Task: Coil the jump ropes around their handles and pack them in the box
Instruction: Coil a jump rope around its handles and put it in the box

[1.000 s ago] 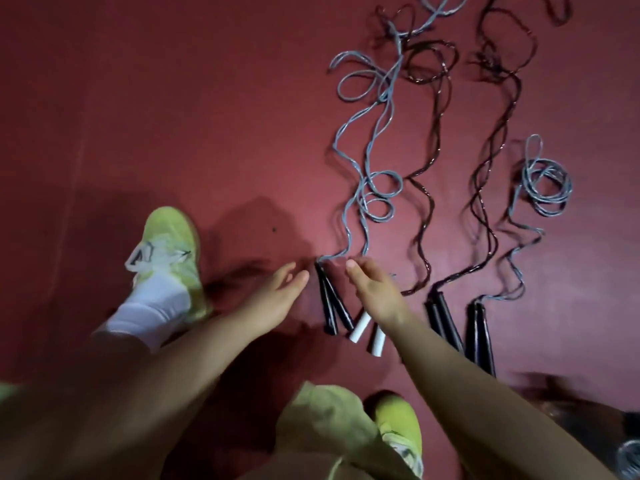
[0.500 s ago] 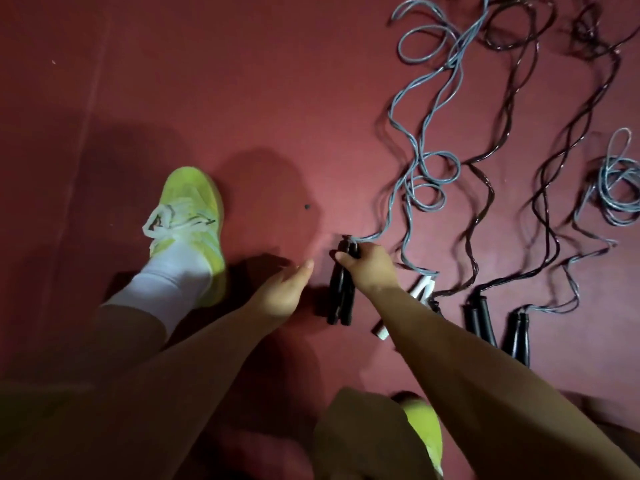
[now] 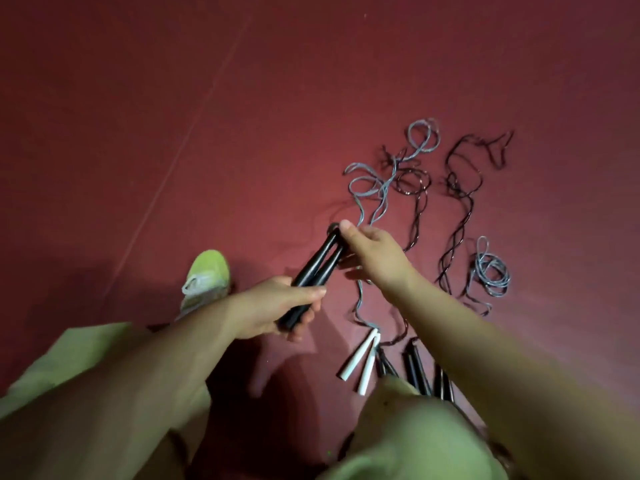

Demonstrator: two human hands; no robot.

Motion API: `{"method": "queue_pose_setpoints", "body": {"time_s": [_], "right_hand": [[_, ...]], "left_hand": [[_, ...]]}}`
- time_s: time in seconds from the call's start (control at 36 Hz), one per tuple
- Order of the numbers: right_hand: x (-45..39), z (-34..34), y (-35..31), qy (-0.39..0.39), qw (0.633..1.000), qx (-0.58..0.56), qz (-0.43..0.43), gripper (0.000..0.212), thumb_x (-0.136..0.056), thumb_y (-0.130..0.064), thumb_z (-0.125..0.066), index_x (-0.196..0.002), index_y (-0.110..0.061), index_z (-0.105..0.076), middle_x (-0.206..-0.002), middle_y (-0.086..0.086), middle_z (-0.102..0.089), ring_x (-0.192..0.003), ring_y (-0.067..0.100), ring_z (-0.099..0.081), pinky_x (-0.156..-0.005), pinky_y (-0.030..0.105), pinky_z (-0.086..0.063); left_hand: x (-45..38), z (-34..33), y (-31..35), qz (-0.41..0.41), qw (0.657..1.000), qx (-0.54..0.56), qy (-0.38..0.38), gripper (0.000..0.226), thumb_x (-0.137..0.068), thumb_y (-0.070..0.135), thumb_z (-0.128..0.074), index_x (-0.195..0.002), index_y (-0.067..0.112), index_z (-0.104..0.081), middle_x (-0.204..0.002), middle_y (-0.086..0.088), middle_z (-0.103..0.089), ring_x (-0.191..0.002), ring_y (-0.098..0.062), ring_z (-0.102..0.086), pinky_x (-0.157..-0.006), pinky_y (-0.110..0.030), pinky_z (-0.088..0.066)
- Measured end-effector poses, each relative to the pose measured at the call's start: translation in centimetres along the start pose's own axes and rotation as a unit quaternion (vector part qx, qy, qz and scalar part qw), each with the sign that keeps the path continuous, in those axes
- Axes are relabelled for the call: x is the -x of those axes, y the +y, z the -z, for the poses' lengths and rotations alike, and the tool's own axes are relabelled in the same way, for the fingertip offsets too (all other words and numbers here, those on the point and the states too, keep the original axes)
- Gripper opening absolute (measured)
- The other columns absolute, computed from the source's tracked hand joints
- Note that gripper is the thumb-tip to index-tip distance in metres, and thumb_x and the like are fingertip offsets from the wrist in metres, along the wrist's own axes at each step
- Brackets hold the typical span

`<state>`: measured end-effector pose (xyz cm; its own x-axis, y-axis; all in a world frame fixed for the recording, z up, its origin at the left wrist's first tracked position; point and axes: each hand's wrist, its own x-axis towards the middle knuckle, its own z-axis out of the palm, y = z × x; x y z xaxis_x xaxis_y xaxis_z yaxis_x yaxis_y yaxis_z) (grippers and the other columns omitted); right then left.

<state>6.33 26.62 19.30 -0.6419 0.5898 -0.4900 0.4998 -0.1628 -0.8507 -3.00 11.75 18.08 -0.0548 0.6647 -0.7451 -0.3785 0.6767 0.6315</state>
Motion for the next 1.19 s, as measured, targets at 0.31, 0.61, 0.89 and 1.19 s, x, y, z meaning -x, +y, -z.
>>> {"method": "queue_pose_setpoints", "body": {"time_s": [0.31, 0.61, 0.89, 1.19], "right_hand": [[9.5, 0.2, -6.7, -0.055, 0.963, 0.139, 0.222, 0.060, -0.095, -0.049, -0.026, -0.086, -0.003, -0.063, -0.093, 0.013, -0.065, -0.091, 0.023, -0.057, -0.086, 0.029, -0.043], [13.9, -2.6, -5.4, 0.015, 0.969, 0.222, 0.104, 0.072, -0.096, -0.063, -0.014, -0.064, -0.008, -0.047, -0.055, 0.008, -0.043, -0.057, 0.023, -0.045, -0.062, 0.033, -0.039], [13.5, -4.0, -7.0, -0.135, 0.966, 0.194, 0.107, 0.075, -0.098, -0.059, -0.010, -0.065, -0.008, -0.053, -0.051, 0.006, -0.052, -0.046, 0.016, -0.048, -0.050, 0.024, -0.039], [9.4, -0.6, -5.3, -0.138, 0.949, 0.247, 0.140, 0.073, -0.077, -0.076, -0.007, -0.087, -0.033, -0.065, -0.078, -0.008, -0.065, -0.087, 0.009, -0.060, -0.091, 0.031, -0.044]], "left_hand": [[13.7, -2.1, 2.4, -0.069, 0.993, -0.009, -0.100, 0.047, -0.054, 0.032, -0.070, -0.091, 0.009, -0.052, -0.048, 0.001, -0.046, -0.035, -0.010, -0.039, -0.048, -0.027, -0.047], [16.9, -5.3, 1.1, -0.058, 0.995, -0.043, -0.061, 0.036, -0.061, 0.016, -0.053, -0.097, 0.009, -0.055, -0.063, -0.005, -0.054, -0.044, -0.018, -0.048, -0.048, -0.027, -0.046], [15.3, -4.2, 1.5, -0.026, 0.988, 0.105, -0.111, 0.016, -0.085, 0.027, -0.054, -0.082, 0.012, -0.052, -0.055, 0.003, -0.046, -0.042, -0.011, -0.044, -0.043, -0.021, -0.042], [12.3, 0.9, 3.5, -0.132, 0.925, 0.296, -0.198, 0.050, -0.047, 0.024, -0.094, -0.086, 0.011, -0.065, -0.063, 0.002, -0.046, -0.047, -0.009, -0.043, -0.045, -0.026, -0.047]]}}
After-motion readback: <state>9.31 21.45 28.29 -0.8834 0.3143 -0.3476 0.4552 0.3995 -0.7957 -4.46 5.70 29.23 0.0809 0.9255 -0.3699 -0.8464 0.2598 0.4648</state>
